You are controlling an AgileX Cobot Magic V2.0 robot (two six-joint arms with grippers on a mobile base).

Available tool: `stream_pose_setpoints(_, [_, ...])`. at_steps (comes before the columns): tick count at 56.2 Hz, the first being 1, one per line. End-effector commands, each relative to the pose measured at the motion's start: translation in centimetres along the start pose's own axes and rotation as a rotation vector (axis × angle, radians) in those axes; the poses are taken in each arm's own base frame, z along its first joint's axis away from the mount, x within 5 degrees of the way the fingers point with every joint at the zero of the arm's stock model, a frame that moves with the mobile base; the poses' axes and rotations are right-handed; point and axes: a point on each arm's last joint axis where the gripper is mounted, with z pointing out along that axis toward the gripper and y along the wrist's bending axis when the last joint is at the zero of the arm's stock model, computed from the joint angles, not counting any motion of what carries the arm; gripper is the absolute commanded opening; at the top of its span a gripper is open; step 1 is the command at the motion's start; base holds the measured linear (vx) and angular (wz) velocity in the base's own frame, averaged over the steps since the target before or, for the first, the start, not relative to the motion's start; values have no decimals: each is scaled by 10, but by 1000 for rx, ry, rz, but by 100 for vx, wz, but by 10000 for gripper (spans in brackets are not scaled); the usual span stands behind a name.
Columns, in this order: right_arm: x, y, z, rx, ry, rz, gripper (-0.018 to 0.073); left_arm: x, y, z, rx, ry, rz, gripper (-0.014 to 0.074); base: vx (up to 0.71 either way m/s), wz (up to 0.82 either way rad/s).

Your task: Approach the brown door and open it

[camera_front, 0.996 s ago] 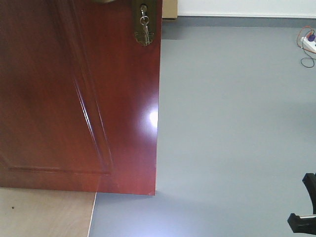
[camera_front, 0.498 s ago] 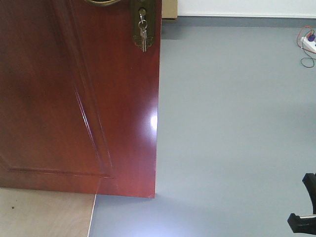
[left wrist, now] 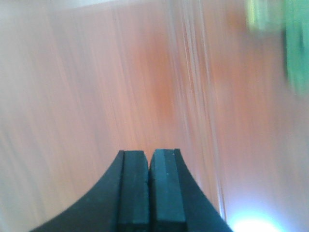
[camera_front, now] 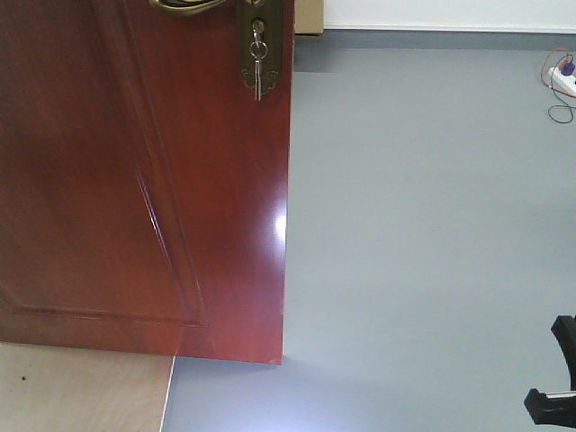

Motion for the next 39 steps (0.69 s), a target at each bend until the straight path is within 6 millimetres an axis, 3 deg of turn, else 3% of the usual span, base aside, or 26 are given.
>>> stream_pose_setpoints(1, [-6,-1,0,6,-77,-9,0,3,0,-2,-12,-89,-14,-6,0,0])
stream_pose_setpoints(39, [-6,-1,0,6,-77,-9,0,7,-1,-4,-1,-34,-7,-6,0,0])
